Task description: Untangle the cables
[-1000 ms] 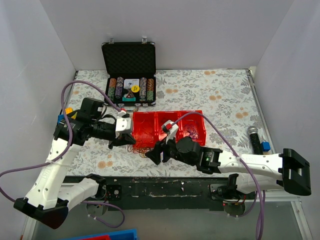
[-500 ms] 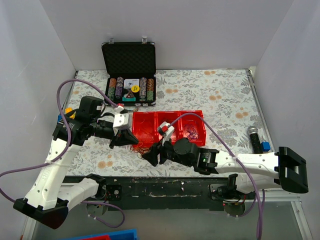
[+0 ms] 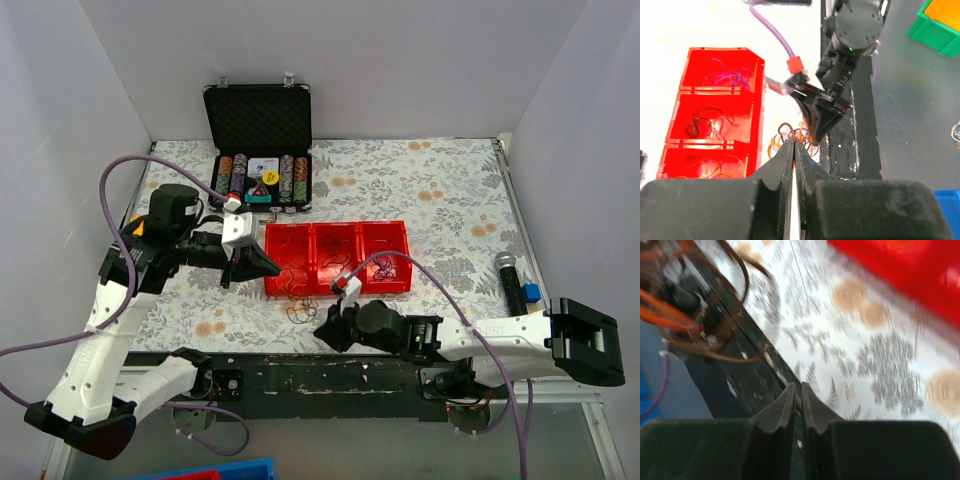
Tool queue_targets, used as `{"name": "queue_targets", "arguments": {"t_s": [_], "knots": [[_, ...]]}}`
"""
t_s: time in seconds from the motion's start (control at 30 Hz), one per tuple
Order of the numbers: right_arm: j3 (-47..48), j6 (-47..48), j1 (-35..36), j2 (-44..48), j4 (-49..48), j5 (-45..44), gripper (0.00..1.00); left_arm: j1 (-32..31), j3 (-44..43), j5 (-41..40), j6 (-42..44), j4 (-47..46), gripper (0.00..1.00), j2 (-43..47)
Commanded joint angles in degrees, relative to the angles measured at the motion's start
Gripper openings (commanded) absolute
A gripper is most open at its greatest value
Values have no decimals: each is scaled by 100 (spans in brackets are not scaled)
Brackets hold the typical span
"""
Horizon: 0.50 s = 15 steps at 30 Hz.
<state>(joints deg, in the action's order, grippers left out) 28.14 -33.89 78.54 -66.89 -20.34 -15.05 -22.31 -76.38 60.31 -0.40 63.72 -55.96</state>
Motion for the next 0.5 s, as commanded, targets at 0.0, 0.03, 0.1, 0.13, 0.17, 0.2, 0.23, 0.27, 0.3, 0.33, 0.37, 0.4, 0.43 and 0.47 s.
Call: {"name": "queue_targets", "arguments": {"t_s": [0.0,0.03,0.1,0.13,0.17,0.2,0.23,0.27,0.3,0.33,0.37,0.4,0.43,0.47], "knots": [[-616,-715,266,483,108,-384,15,-2,-149,-107,-626,-851,0,226],[-739,-837,345,589,161,-489,14,-2,-141,-134,-741,-1027,0,226],[-915,-1048,477,756,302,-709,11,-2,-123,-178,-969,-1344,0,244],[-977,-1145,547,835,372,-797,9,-2,-149,-143,-1014,-1380,0,227],[-1012,-1190,592,914,416,-867,9,-11,-175,-91,-1023,-1363,0,200],[-978,-1173,627,1037,486,-920,11,-11,-193,-64,-1040,-1310,0,165],[-881,-1129,662,1238,626,-1034,15,-11,-228,-29,-1049,-1223,0,121],[-759,-1050,688,1336,741,-1157,23,-19,-246,24,-980,-1109,0,77],[-653,-954,715,1563,855,-1280,31,-19,-289,94,-857,-934,0,33],[-530,-840,724,1757,934,-1394,37,-28,-325,164,-708,-758,0,-11],[-416,-682,724,1889,970,-1456,44,-37,-351,261,-515,-573,0,-20],[-284,-498,724,2038,1014,-1527,50,-37,-369,375,-296,-372,0,-28],[-178,-357,724,2144,1040,-1562,56,-46,-378,454,-15,-143,0,-46],[-38,-181,715,2250,1058,-1597,61,-55,-386,533,214,-2,0,-29]]}}
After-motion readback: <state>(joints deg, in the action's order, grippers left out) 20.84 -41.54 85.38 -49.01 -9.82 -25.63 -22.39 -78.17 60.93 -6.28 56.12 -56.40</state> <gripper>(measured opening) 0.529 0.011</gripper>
